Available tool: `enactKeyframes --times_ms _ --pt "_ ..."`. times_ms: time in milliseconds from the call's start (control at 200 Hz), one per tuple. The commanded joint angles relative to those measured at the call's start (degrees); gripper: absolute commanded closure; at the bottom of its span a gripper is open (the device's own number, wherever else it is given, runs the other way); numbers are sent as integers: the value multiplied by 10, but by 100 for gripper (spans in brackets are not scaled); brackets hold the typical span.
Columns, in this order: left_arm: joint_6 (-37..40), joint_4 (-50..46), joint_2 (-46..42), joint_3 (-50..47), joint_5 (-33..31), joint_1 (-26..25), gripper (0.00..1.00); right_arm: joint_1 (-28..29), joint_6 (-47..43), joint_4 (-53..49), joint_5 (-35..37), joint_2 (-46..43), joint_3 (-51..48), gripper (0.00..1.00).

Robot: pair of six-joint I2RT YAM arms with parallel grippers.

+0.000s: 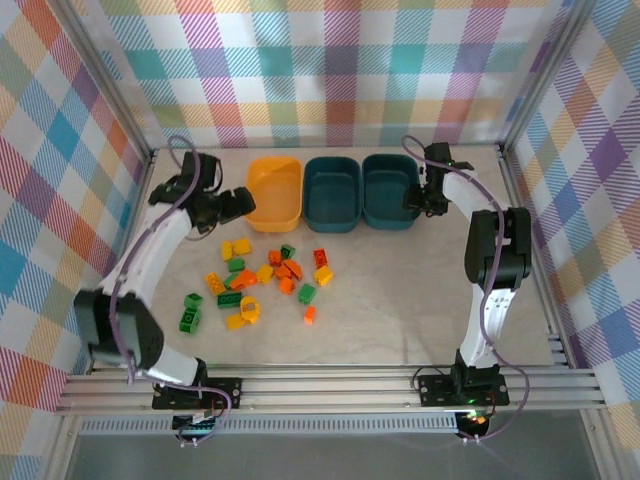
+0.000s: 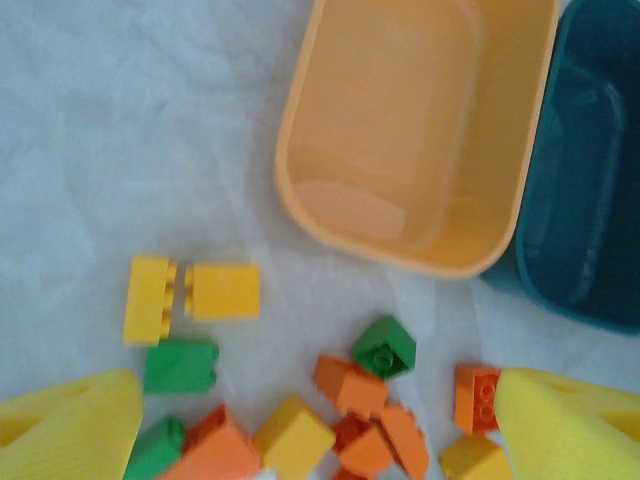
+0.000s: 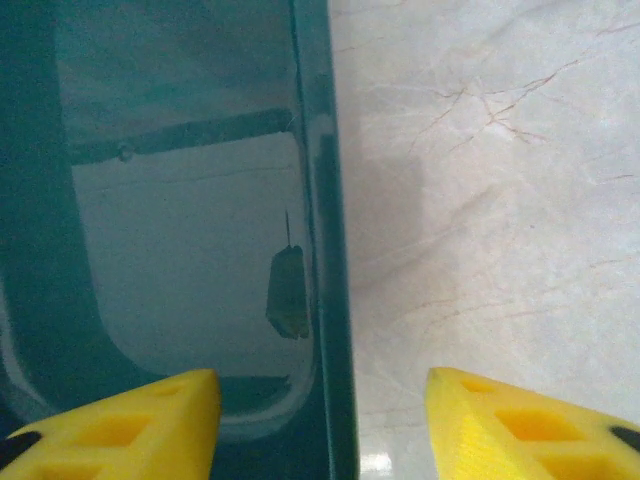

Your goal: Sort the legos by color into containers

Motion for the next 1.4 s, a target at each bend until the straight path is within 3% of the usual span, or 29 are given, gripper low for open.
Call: enactKeyframes --times_ms 0,170,335,595,735,905,1190,1395 --pt "-59 12 -92 -103 -3 -4 8 -1 36 4 31 -102 -26 41" --pt "-125 8 -255 -255 -25 -4 8 38 101 62 47 -256 -152 28" --pt "-158 -34 -346 -322 -56 -4 8 176 143 97 92 -340 -270 26" --pt "-222 -54 -460 -389 -47 -4 9 455 311 97 159 -360 -390 32" --pt "-278 -27 -518 -445 -22 -4 10 546 371 87 156 -297 -365 30" --pt "-303 -34 -567 -481 -5 -4 10 592 373 107 131 -218 -311 28" --pt "-307 -52 -641 -528 19 -4 10 600 373 121 101 -125 -251 30" --pt "-307 -70 -669 -534 24 -4 10 600 378 115 103 -97 -241 47"
